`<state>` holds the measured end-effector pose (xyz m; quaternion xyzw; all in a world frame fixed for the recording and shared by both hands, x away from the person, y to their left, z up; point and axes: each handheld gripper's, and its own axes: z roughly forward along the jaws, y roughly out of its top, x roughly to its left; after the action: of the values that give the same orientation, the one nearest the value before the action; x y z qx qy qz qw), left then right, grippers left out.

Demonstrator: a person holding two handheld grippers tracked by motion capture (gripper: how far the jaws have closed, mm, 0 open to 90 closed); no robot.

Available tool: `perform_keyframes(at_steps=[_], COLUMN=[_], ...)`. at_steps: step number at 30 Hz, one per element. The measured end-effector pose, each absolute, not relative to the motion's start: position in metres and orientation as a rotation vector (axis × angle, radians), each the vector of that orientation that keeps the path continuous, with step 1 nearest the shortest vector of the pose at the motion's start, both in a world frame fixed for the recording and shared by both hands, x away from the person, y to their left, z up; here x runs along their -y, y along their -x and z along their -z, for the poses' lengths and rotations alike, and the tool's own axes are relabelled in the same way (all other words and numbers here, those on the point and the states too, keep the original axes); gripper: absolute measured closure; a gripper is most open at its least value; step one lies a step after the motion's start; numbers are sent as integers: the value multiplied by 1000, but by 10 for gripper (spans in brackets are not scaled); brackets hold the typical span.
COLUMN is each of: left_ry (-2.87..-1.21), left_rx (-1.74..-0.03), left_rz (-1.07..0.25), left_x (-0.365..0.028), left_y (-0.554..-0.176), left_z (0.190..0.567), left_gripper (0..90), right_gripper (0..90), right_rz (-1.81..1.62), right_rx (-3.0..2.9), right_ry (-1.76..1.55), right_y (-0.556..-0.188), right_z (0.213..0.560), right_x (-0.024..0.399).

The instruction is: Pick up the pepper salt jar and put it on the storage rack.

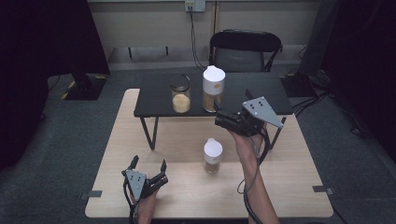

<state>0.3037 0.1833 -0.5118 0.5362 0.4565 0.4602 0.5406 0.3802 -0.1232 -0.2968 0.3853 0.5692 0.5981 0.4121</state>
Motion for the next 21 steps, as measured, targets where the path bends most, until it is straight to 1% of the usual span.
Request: perform_keyframes(at_steps=[21], left_ry=[-1275], left_rx=[-1085], left_rz=[-1094], left_x=[-183], left_y=[-304], left_z=[512], left_gripper=[18], right_gripper=[0], right_rz=[-1516], right_rx=[-1393], right_ry=[-1019], right_y=[-363], right_z=[322], right_x=[145])
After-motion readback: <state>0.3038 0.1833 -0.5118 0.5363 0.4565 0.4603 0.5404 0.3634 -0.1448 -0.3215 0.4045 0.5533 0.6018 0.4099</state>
